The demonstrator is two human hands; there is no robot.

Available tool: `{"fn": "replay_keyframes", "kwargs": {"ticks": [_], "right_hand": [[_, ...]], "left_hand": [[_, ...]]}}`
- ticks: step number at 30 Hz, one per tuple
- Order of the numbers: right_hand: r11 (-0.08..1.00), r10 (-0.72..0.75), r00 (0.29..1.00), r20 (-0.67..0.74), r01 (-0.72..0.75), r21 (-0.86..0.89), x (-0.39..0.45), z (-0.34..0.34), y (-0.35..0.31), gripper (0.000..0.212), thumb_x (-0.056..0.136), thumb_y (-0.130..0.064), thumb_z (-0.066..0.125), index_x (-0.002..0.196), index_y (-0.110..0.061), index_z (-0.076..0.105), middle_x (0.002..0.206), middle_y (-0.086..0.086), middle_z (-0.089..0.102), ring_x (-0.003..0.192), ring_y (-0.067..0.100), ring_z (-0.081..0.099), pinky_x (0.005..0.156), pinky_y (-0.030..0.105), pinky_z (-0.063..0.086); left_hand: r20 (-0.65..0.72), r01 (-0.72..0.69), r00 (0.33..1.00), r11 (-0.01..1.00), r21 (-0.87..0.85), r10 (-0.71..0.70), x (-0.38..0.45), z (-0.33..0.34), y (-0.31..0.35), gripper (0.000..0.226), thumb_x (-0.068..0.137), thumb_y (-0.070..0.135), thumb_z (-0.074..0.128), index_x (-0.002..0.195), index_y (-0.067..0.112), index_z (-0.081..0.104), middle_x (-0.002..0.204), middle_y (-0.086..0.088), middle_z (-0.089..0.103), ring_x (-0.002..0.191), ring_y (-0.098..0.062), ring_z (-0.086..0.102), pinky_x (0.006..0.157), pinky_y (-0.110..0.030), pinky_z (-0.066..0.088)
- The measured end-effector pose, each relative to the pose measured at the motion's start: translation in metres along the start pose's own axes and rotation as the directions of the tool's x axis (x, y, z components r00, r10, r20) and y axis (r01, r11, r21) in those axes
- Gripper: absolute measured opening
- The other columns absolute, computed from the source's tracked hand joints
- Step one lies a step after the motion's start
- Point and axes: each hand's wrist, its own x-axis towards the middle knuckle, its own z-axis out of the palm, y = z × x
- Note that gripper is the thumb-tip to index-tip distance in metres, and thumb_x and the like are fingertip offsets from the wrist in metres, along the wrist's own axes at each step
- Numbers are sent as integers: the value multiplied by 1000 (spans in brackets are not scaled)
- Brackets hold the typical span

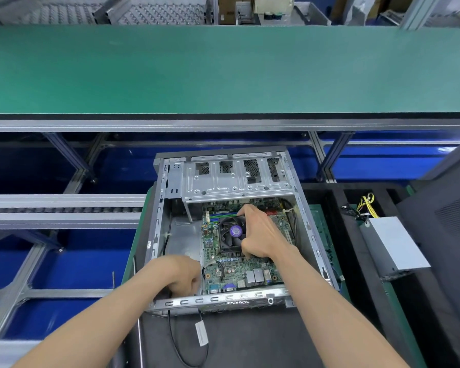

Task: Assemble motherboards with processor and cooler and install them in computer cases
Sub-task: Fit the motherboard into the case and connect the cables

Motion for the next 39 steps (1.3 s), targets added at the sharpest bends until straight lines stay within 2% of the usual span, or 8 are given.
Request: {"fn": "replay_keyframes", "kwargs": {"ticks": [6,9,18,21,24,28,35,39], "right_hand": [[1000,5,1000,8,-5,1,0,0,0,79,54,-7,81,125,-10,47,132,7,52,115,30,58,83,41,56],[1000,1,1000,9,-1,-2,0,0,0,79,53,-7,81,125,-9,47,131,7,52,115,30,58,83,40,56],[1000,12,1000,11,-12,-7,0,1,1,82,50,-6,82,124,-11,47,130,6,53,109,28,58,78,37,54],[1000,15,1000,12,-15,-4,1,1,1,84,48,-5,83,124,-11,47,129,6,54,109,28,58,77,36,54],[1000,14,1000,8,-14,-1,1,1,1,84,49,-6,82,125,-11,47,130,6,54,111,29,58,79,37,55],[1000,16,1000,10,-16,5,1,1,1,84,50,-5,82,127,-11,47,131,5,53,113,29,58,81,42,56],[1000,18,999,27,-18,-8,1,2,1,90,47,-6,85,129,-12,46,132,4,53,111,27,56,79,40,55],[999,6,999,41,-5,-31,1,3,0,94,46,-9,87,131,-12,46,133,5,53,113,28,56,78,39,54]], "left_hand": [[16,-42,998,831,-555,61,0,-13,-1,23,86,6,60,102,-2,75,98,-9,77,82,-25,74,80,-37,62],[41,-23,998,854,-519,51,3,-6,-3,20,89,-6,61,103,-3,74,75,2,73,65,-14,67,66,-29,60],[85,1,996,940,-343,30,2,-5,-4,33,85,-15,50,107,-7,73,61,16,66,67,-22,65,75,-38,61],[185,2,979,904,-428,85,2,-2,-3,28,89,-10,56,113,-6,70,82,8,76,74,-19,70,86,-40,59],[291,47,949,856,-514,122,2,0,0,30,94,-5,53,122,-9,63,102,-10,76,73,-13,74,76,-28,59],[134,64,991,832,-551,12,4,-3,-1,28,93,-6,50,119,-5,61,88,-13,71,62,-18,64,55,-26,56],[104,-36,989,861,-507,102,-2,-9,0,34,86,-9,49,104,2,75,77,6,71,60,-9,63,58,-23,54],[35,-46,996,801,-597,83,-7,-16,1,22,89,1,46,90,3,68,79,-9,74,53,-17,66,46,-22,46]]}}
